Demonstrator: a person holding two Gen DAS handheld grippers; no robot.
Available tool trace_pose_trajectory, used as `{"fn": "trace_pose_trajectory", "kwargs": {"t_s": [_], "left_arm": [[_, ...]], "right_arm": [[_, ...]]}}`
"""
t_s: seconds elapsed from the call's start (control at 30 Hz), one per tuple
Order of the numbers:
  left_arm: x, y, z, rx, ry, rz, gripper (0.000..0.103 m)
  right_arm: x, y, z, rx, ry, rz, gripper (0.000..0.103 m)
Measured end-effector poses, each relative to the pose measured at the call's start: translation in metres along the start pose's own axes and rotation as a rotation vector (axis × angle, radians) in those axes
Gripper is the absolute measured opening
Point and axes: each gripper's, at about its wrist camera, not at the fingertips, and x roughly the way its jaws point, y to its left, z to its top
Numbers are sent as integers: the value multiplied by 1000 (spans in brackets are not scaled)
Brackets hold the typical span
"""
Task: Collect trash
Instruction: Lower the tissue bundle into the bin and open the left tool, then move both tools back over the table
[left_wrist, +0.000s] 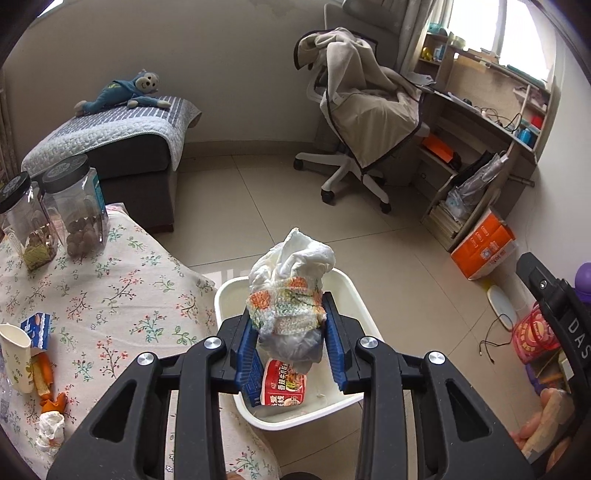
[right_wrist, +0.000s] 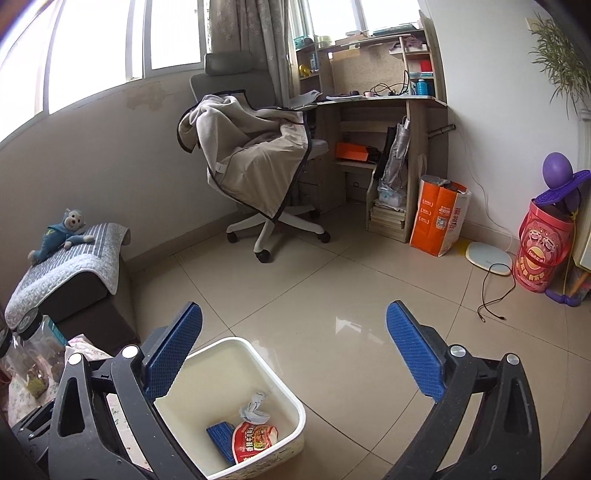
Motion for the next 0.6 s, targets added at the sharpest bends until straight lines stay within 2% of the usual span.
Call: {"fn": "trace_pose_trajectory", "kwargs": {"t_s": [0.07,0.17,0.3,0.6], "left_arm": [[7,-2,4,-22,31,-15,68],[1,1,6,-44,11,0,71],[-19,11,3,-14,-50,98,75],[-70,63,5,-46,-172,240,83]], "right_arm": [[1,-3,1,10,8,-5,96],[-1,-3,1,12,11,-4,96],[-8,8,-3,-9,5,13,96],[-41,76,-16,-145,-62,82,96]]}}
